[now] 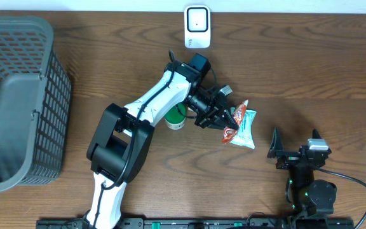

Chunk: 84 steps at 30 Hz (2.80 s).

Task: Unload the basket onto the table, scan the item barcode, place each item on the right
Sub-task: 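Carry the TOP bar right of the wipes pack and release it, then retract the left arm and reach the right gripper toward the TOP bar, then grasp the TOP bar end with the right gripper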

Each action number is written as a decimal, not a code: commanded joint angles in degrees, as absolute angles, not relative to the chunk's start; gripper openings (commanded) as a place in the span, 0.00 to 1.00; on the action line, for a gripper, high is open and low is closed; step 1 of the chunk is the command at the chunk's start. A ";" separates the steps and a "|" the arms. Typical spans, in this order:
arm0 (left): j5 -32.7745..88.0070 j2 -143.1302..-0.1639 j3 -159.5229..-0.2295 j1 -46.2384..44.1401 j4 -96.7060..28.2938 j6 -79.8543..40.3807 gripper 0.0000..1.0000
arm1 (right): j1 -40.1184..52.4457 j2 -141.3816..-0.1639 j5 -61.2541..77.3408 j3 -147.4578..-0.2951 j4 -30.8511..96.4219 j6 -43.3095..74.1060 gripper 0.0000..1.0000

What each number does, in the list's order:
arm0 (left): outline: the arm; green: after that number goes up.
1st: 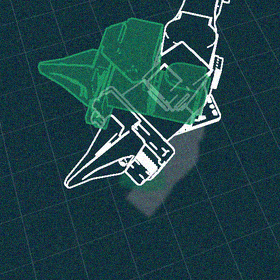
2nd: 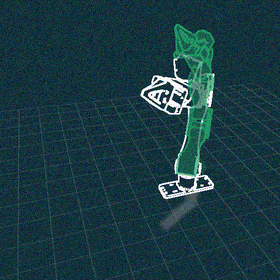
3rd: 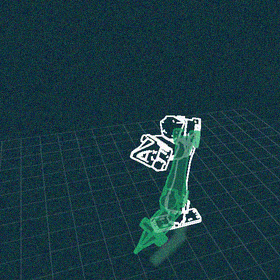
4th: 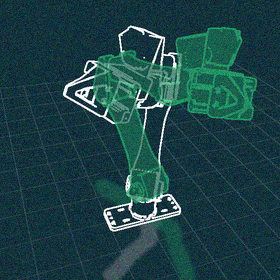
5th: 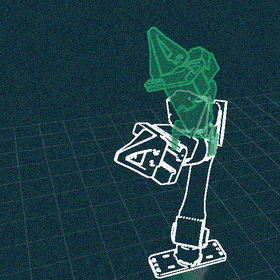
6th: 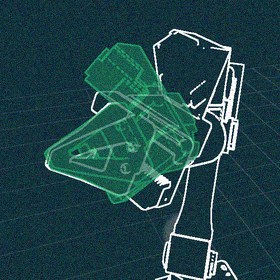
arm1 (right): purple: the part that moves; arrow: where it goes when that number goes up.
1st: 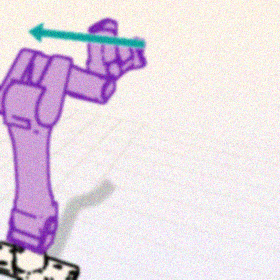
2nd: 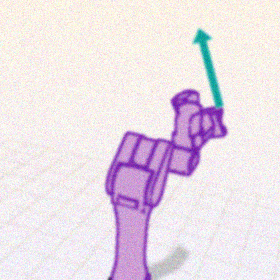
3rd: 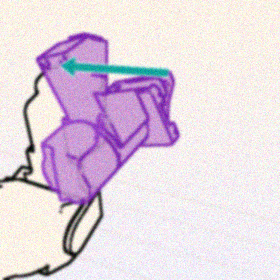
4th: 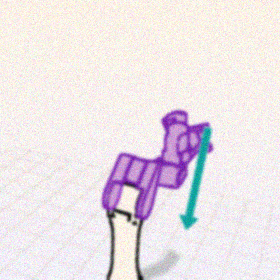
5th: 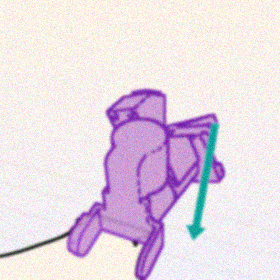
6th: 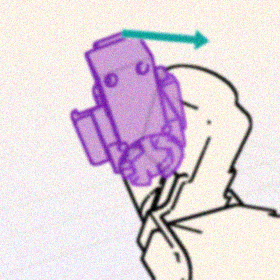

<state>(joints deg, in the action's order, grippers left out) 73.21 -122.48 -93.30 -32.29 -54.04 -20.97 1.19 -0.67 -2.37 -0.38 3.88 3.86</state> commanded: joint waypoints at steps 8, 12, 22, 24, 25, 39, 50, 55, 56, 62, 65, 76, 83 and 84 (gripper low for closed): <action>29.08 -122.13 -93.93 -34.46 -53.95 -18.85 0.08 | 1.58 -0.34 -3.40 -0.32 3.88 3.53 0.99; 29.04 -122.13 -93.93 -36.42 -52.73 -17.47 0.08 | 1.61 -0.34 -4.49 -0.32 3.66 3.70 0.99; 27.00 -121.99 -93.95 -39.35 -52.25 -14.63 0.45 | 1.61 -0.34 7.31 -0.75 3.18 9.41 0.99; 24.71 -121.58 -93.95 -39.29 -52.86 -14.66 0.49 | 1.61 -0.34 8.45 -1.21 4.10 9.41 0.99; 23.20 -121.05 -93.95 -39.24 -53.17 -14.72 0.50 | 1.61 -0.38 8.51 -1.85 4.75 9.41 0.99; 0.47 -92.71 -94.00 -39.24 -52.84 -17.02 0.58 | 1.61 -25.91 9.78 -29.76 33.19 6.50 0.99; -13.02 -73.65 -94.00 -39.24 -53.10 -17.23 0.63 | 9.41 -64.16 17.63 -59.00 55.00 5.10 0.99; -14.26 -67.70 -94.00 -39.24 -55.55 -17.21 0.73 | 11.40 -73.95 26.70 -59.24 50.96 5.30 0.21; -14.46 -66.24 -94.00 -39.24 -57.43 -17.21 0.73 | 11.53 -77.58 26.85 -59.24 49.06 5.30 0.01; -16.23 -64.53 -94.00 -39.24 -63.05 -17.23 0.73 | 12.97 -88.73 25.82 -59.24 46.46 6.76 0.01; -16.23 -64.73 -93.97 -39.24 -63.90 -17.23 0.73 | 15.14 -92.99 25.80 -59.24 45.74 6.85 0.01; -16.21 -65.93 -93.97 -39.24 -64.40 -17.23 0.74 | 23.35 -98.13 9.30 -59.22 42.04 17.82 0.01; -16.19 -67.00 -93.93 -39.24 -65.65 -17.26 0.74 | 26.76 -100.51 7.99 -59.11 42.19 18.65 0.01; -16.19 -67.13 -93.93 -39.24 -65.91 -17.30 0.74 | 27.18 -100.97 8.01 -59.09 42.19 18.68 0.01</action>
